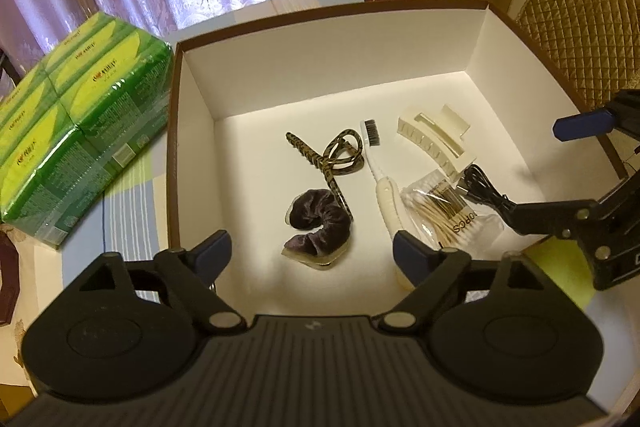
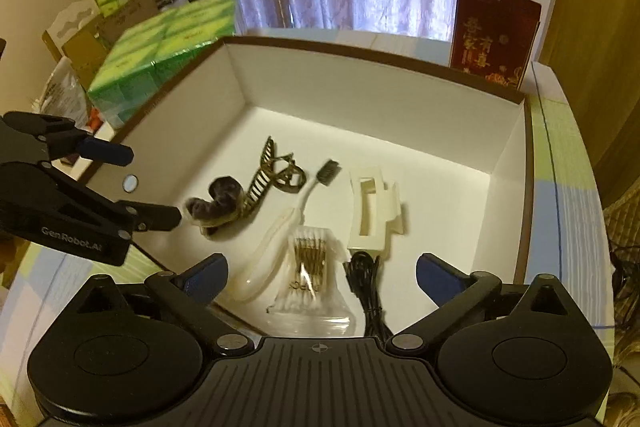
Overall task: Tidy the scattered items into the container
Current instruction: 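Withdraw both tools from the box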
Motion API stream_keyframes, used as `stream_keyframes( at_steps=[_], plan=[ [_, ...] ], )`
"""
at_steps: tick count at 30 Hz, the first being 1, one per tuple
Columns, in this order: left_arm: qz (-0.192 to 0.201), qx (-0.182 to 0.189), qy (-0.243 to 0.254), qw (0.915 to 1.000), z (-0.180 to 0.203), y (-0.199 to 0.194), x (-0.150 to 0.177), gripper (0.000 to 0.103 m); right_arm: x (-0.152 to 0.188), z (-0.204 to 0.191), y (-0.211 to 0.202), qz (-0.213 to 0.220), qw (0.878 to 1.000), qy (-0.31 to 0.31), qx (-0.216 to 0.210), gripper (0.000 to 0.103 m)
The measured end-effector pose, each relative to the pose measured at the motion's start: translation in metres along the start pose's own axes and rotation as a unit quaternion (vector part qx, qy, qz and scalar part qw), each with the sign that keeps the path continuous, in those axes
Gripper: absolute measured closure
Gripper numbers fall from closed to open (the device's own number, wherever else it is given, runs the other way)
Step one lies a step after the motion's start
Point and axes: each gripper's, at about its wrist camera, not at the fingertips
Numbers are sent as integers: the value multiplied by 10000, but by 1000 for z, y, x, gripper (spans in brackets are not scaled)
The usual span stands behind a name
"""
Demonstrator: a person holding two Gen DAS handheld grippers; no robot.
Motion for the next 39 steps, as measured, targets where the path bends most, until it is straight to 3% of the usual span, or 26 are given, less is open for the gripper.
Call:
stream_keyframes(
  at_steps=[6,13,39],
  plan=[
    [63,3,-5,10000,2,-14,4,8,6,-8,-10,81,9996,54,283,0],
    [187,-25,18,9998,4,-32,11,7,15,-13,-28,242,9982,196,514,0],
    [529,93,13,9986,11,-97,55,5,62,-49,-84,674,9961,267,499,0]
  ],
)
Point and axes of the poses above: each gripper's, at about its wrist camera, not at the fingertips, and y roughly the way its jaws point, z to its right, x to its underside, and after that the axes turned 3 degrees about -x, right-handed
